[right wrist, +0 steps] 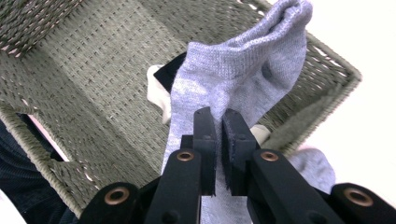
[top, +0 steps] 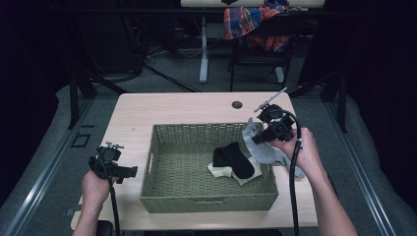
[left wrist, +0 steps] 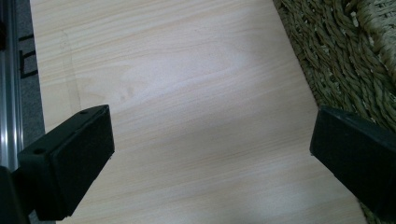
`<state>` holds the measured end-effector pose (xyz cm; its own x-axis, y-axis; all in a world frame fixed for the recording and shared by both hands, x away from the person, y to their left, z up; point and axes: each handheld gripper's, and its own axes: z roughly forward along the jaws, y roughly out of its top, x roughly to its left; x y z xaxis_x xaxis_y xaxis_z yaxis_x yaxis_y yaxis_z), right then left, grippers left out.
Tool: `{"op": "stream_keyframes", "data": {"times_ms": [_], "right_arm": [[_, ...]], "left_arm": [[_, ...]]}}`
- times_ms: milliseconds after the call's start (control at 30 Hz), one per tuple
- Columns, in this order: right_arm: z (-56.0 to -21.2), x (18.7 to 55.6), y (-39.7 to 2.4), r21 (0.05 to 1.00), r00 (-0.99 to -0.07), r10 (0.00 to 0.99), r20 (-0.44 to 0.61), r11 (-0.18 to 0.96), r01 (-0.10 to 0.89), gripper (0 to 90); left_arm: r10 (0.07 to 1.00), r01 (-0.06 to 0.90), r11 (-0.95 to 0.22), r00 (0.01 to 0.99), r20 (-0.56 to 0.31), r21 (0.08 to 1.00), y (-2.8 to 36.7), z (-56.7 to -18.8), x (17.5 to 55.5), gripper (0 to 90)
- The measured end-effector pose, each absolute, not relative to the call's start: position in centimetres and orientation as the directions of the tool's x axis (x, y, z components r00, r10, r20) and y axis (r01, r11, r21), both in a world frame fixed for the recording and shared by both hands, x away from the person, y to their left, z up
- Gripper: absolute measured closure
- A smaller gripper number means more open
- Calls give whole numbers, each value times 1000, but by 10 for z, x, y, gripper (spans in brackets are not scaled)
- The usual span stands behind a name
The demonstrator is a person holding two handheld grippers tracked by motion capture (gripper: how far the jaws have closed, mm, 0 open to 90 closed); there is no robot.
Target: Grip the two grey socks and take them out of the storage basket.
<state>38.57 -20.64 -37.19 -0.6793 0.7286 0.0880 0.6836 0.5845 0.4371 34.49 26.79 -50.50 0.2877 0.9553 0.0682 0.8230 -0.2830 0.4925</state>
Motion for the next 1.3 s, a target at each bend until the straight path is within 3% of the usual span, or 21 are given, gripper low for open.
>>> {"op": "stream_keyframes", "data": {"times_ms": [433,1300], "right_arm": [[-366,386,-245,465,-609,786,104,503,729,859],[-378,395,-305,423,-481,873,82,406,810,859]], "left_arm": [[955,823,-285,289,71,492,268,-505,345,0],[955,823,-286,289,73,491,268,-504,345,0]]}}
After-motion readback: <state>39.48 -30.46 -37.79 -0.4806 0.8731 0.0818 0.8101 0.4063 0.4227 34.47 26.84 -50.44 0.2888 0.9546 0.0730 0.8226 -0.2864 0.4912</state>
